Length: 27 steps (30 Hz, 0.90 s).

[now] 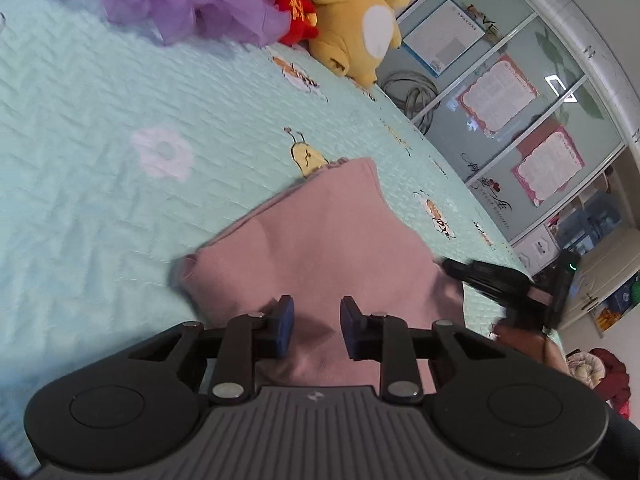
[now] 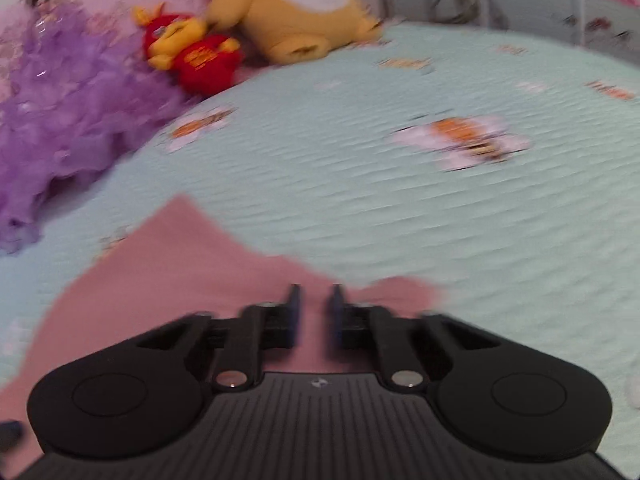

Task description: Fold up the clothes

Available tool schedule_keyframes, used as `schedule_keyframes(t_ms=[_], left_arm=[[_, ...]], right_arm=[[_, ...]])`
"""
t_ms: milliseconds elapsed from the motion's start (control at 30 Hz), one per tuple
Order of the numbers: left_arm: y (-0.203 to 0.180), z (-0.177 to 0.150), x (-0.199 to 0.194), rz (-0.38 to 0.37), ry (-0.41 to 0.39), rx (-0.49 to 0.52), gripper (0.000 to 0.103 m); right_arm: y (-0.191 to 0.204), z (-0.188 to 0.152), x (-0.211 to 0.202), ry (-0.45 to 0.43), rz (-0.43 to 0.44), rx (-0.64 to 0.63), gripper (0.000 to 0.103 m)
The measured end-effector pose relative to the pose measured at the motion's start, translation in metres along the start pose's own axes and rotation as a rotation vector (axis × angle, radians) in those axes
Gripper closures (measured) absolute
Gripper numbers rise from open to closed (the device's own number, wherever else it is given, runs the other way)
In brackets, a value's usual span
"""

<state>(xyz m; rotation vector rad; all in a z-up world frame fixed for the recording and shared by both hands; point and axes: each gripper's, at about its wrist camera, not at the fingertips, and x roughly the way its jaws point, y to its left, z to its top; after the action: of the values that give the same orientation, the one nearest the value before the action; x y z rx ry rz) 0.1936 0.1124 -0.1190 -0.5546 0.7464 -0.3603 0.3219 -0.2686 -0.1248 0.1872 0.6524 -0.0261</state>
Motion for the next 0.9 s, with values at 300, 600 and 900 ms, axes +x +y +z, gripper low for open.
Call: schedule_keyframes(t_ms=[300, 600, 900], left_arm=[[-0.053, -0.017, 0.014, 0.191, 0.068, 0.251, 0.045], [-0.075, -0.021, -0.053, 0.255, 0.041, 0.276, 0.045], [-0.177, -0.039, -0.11, 0.298, -0.055, 0.471, 0.035]], right_arm=[[0.042, -0.028, -0.074, 0.012, 0.13, -0.059, 0.054], [0.02, -0.055, -0.143, 0.082, 0.011, -0.013, 0.05], [0.07, -0.024, -0.251, -0.048, 0.112, -0.084, 0.035]])
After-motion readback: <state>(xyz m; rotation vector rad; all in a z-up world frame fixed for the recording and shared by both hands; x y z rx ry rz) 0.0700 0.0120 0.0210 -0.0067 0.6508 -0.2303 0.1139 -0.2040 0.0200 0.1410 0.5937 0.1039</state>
